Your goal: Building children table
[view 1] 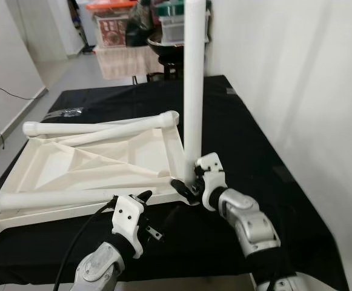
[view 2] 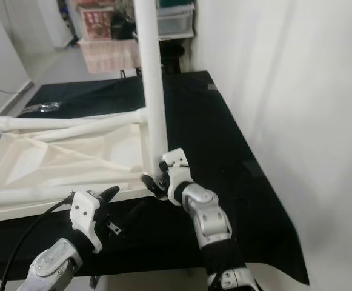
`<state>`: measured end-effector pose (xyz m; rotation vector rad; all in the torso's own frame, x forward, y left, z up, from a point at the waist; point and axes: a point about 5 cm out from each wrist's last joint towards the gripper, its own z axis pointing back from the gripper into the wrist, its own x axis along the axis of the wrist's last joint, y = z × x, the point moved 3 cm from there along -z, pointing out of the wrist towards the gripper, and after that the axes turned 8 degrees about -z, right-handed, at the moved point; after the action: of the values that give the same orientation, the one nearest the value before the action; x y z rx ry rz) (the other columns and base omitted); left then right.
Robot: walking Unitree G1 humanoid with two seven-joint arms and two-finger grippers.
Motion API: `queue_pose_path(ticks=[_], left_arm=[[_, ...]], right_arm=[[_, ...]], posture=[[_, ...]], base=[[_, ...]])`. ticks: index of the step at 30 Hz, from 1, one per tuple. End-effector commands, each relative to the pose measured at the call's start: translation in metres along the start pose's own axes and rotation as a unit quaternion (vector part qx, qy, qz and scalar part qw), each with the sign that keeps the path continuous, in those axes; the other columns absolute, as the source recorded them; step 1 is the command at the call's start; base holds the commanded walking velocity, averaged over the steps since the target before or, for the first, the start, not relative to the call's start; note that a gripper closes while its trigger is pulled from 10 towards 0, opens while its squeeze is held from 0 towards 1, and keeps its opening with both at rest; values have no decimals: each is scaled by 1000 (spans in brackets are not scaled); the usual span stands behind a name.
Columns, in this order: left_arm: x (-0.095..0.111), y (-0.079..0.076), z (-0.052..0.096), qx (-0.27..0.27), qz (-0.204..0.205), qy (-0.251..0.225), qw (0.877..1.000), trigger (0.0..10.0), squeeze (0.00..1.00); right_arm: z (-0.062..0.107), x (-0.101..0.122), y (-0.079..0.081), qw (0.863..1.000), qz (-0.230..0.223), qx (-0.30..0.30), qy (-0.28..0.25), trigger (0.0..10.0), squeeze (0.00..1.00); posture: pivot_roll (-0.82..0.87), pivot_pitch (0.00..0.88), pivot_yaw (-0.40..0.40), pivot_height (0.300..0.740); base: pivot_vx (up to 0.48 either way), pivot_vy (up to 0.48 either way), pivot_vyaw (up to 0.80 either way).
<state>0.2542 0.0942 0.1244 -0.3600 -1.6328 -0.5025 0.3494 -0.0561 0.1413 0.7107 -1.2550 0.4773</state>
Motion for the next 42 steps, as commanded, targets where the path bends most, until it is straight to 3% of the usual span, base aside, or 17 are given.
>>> queue_pose_path(ticks=[1,2,3,4,6,8,11,12,21,22,26,33,37,39,40,41,42], left_arm=[[-6,2,3,0,5,11,1000,10000,0],[-6,2,2,0,5,11,1000,10000,0],[-6,1,2,-1,6,11,1000,10000,0],[-6,1,2,-1,6,11,1000,10000,0],[-6,0,1,-2,6,11,1000,10000,0],[-6,-1,1,-3,6,11,1000,10000,0],[-6,-1,1,-3,6,11,1000,10000,0],[-7,-1,1,-3,7,10,1000,10000,0],[-6,-3,1,-2,8,10,1000,10000,0],[-6,-3,1,-2,9,11,1000,10000,0],[-6,-3,2,-2,9,10,1000,10000,0],[-5,-5,3,-4,15,9,1000,10000,0],[-4,-5,5,-4,17,8,1000,10000,0],[-4,-5,7,-4,17,9,1000,10000,0],[-4,-5,7,-4,17,9,1000,10000,0],[-3,-4,8,-5,17,10,1000,10000,0],[-4,-3,9,-5,17,11,1000,10000,0]], right_arm=[[-9,21,30,994,16,104,-36,10000,1000],[-9,23,37,988,28,150,-37,10000,165],[-8,20,42,977,51,207,-23,10000,0],[-8,20,42,977,51,207,-23,10000,0],[-3,8,45,955,87,283,19,10000,0],[-4,0,39,947,96,303,53,10000,0],[-5,-2,35,946,98,302,64,10000,0],[-13,-2,24,951,93,286,79,10000,0],[-20,-2,3,964,84,232,98,10000,0],[-18,-4,-1,965,80,230,100,0,0],[-15,-6,-5,964,78,231,103,0,0],[10,-24,-39,978,80,162,105,0,0],[19,-29,-49,984,77,128,97,0,0],[24,-40,-66,993,71,8,92,0,0],[26,-42,-71,993,69,-24,91,0,0],[38,-48,-76,986,67,-132,71,0,0],[54,-48,-79,976,68,-199,58,0,0]], posture=[[-9,0,60,740],[-5,0,60,740],[-2,0,59,740],[-2,0,59,740],[4,0,56,740],[7,0,54,740],[7,0,54,740],[23,0,44,740],[36,0,43,740],[37,0,43,740],[34,0,43,740],[16,9,46,740],[11,17,46,740],[9,25,42,740],[9,25,42,740],[2,47,45,740],[-14,44,54,740]], base=[[0,0,0],[0,0,0],[0,0,0],[0,0,0],[0,0,0],[0,0,0],[0,0,0],[0,0,0],[0,0,0],[0,0,0],[0,0,0],[0,0,0],[0,0,0],[0,0,0],[0,0,0],[0,0,0],[0,0,0]])
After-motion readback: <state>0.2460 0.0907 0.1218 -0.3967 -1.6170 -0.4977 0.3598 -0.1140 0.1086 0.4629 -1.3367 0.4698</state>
